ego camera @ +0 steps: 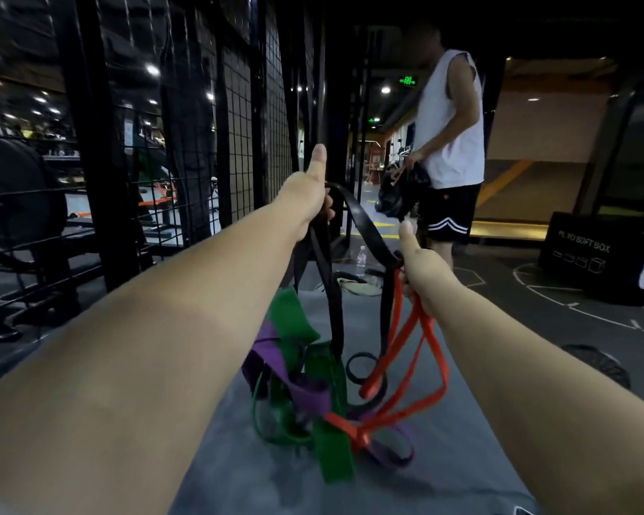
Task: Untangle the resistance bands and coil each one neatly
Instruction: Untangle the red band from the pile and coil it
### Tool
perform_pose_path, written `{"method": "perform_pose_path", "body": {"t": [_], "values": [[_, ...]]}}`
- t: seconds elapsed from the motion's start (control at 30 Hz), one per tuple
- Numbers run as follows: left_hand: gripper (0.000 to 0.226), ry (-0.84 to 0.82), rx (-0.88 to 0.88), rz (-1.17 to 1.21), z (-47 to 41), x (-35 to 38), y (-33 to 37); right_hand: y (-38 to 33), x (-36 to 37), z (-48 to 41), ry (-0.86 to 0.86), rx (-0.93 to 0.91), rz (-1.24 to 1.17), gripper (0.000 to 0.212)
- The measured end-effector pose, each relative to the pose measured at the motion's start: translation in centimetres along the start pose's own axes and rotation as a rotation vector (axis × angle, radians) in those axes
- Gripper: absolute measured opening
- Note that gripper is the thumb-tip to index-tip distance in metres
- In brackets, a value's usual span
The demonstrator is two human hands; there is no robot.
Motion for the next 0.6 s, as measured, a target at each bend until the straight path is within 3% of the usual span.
{"method": "perform_pose_path", "body": {"t": [0.07,0.13,0.2,0.33,0.4,0.53,0.6], "values": [[0.074,-0.027,-0.039,-0.127,0.6,0.2,-1.1,0.7,-0.1,-0.2,-0.014,0.049,-0.076,0.072],[0.070,-0.098,-0.119,-0.255,1.4,0.3,-4.0,1.0,0.1,0.1,-0.053,0.068,-0.206,0.056],[0.080,-0.190,-0.212,-0.385,1.9,0.7,-8.2,1.1,0.3,0.3,-0.081,0.062,-0.243,0.043],[0.095,-0.222,-0.355,-0.440,2.9,0.9,-13.6,1.4,1.1,1.2,-0.146,0.101,-0.307,0.045],[0.092,-0.239,-0.378,-0.471,3.5,0.8,-14.3,1.2,1.1,1.5,-0.135,0.118,-0.324,0.043],[0.071,-0.259,-0.377,-0.796,3.8,-0.1,-15.1,0.6,0.9,1.8,-0.145,0.104,-0.321,0.038],[0.060,-0.219,-0.398,-0.803,3.6,-0.4,-16.1,0.1,1.0,1.9,-0.166,0.082,-0.311,0.034]]}}
Point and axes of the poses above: each hand's wrist, its own z-axis away from the middle knuckle, its own x-axis out of the palm, y = z × x, the point moved 8 cm from there along -z, towards the middle knuckle, and after that the axes turned 1 degree about -y, right-handed, at the moved point
